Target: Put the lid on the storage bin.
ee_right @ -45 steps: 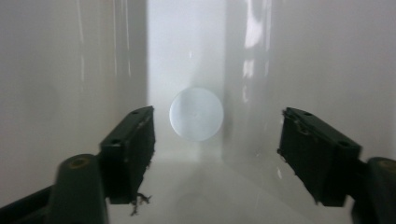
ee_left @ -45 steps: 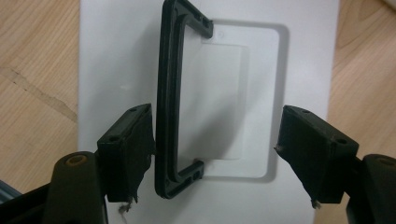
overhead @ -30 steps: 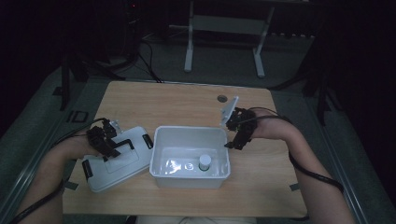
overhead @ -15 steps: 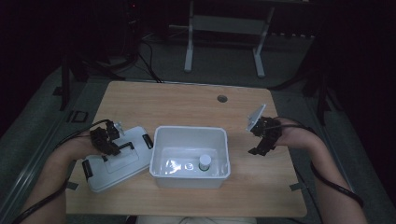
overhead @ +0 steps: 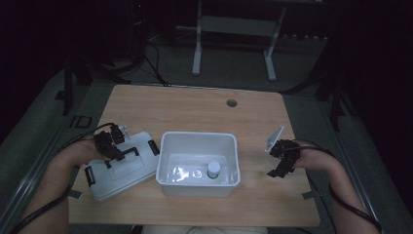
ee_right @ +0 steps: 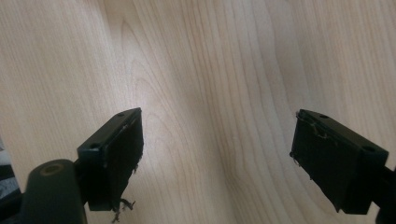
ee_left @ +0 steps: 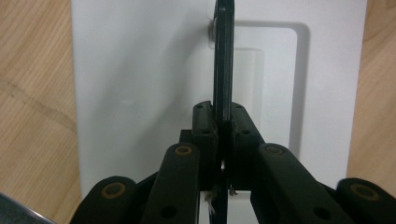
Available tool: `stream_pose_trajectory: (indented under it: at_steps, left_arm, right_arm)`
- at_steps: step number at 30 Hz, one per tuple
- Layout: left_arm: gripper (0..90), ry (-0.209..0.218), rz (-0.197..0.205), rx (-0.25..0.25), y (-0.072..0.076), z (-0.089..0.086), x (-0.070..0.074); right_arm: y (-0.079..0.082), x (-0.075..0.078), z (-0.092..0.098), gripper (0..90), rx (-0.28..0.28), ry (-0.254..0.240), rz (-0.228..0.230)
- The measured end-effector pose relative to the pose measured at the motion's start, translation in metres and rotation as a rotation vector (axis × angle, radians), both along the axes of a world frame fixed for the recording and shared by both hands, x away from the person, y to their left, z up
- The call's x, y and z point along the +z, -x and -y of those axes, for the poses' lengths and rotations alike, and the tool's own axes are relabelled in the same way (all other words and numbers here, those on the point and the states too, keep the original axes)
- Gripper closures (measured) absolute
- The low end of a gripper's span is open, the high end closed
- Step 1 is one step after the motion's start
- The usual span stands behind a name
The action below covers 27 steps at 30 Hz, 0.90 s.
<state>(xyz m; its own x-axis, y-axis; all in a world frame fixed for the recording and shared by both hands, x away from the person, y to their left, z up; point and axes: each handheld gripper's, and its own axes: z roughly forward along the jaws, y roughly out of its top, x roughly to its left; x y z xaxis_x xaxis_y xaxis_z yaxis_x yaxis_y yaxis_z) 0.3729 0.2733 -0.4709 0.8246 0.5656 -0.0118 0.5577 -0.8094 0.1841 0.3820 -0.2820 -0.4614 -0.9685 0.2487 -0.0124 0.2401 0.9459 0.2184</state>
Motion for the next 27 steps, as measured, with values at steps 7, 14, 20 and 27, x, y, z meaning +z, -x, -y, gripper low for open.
stream_pose_trajectory:
  at_steps: [7, 14, 20, 27]
  left_arm:
    - [83.7, 0.008, 0.002, -0.001, 0.011, -0.010, 0.019]
    - [83.7, -0.001, 0.023, -0.019, 0.023, -0.015, 0.048]
    - [83.7, 0.008, 0.042, -0.021, 0.030, -0.018, 0.068]
    - [83.7, 0.016, 0.087, -0.043, 0.039, -0.018, 0.107]
  right_arm:
    - [0.005, -0.008, 0.011, 16.6, -0.029, -0.038, -0.005]
    - [0.009, -0.014, 0.019, 16.5, -0.040, -0.053, -0.012]
    - [0.011, -0.015, 0.023, 16.5, -0.050, -0.075, -0.006]
    - [0.013, -0.013, 0.026, 16.5, -0.055, -0.075, -0.006]
